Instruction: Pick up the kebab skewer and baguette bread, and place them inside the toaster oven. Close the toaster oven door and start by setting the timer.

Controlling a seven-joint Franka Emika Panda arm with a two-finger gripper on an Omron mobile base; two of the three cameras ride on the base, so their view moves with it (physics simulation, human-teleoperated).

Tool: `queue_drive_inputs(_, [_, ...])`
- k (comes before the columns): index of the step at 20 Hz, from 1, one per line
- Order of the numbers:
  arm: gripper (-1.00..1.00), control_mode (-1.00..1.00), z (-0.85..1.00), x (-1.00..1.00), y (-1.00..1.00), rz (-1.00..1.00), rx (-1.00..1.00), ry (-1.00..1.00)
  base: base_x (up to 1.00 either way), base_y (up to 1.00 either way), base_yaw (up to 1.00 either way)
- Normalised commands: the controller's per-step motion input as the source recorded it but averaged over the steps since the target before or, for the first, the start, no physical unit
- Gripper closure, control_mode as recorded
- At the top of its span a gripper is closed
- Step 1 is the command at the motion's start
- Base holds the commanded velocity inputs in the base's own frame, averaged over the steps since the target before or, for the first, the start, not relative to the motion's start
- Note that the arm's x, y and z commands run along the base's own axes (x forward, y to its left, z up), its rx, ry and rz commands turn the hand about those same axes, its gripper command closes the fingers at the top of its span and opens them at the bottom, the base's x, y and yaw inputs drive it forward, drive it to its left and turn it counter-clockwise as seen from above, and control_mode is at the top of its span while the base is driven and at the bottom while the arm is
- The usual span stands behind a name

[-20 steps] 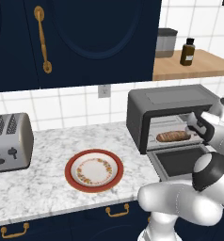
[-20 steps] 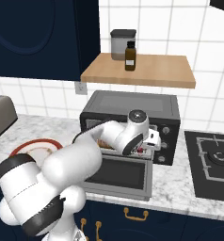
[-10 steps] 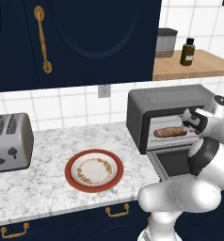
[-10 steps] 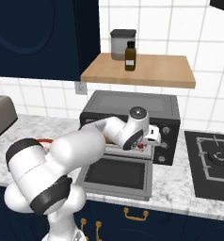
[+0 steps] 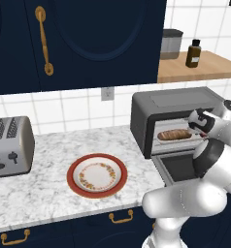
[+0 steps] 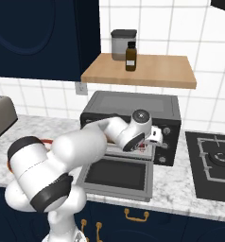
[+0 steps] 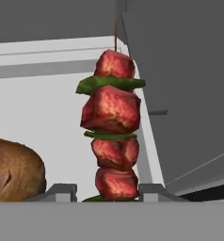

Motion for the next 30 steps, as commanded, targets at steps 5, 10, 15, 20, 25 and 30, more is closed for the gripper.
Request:
queue_drive_inputs(5, [1.00, -1.00, 0.00, 0.00, 0.00, 0.00, 0.00, -0.07, 0.00, 0.00, 0.00])
queue_drive_inputs(10, [1.00, -1.00, 0.01, 0.00, 0.00, 0.00, 0.00, -0.04, 0.00, 0.00, 0.00])
queue_drive_inputs(15, [1.00, -1.00, 0.02, 0.00, 0.00, 0.00, 0.00, 0.00, 0.00, 0.00, 0.00])
queue_drive_inputs(20, [-1.00, -1.00, 0.00, 0.06, 0.00, 0.00, 0.00, 0.00, 0.00, 0.00, 0.00])
queue_drive_inputs(25, [-1.00, -1.00, 0.01, 0.00, 0.00, 0.00, 0.00, 0.00, 0.00, 0.00, 0.00])
queue_drive_inputs(30, [-1.00, -1.00, 0.12, -0.04, -0.03, 0.00, 0.00, 0.00, 0.00, 0.00, 0.00])
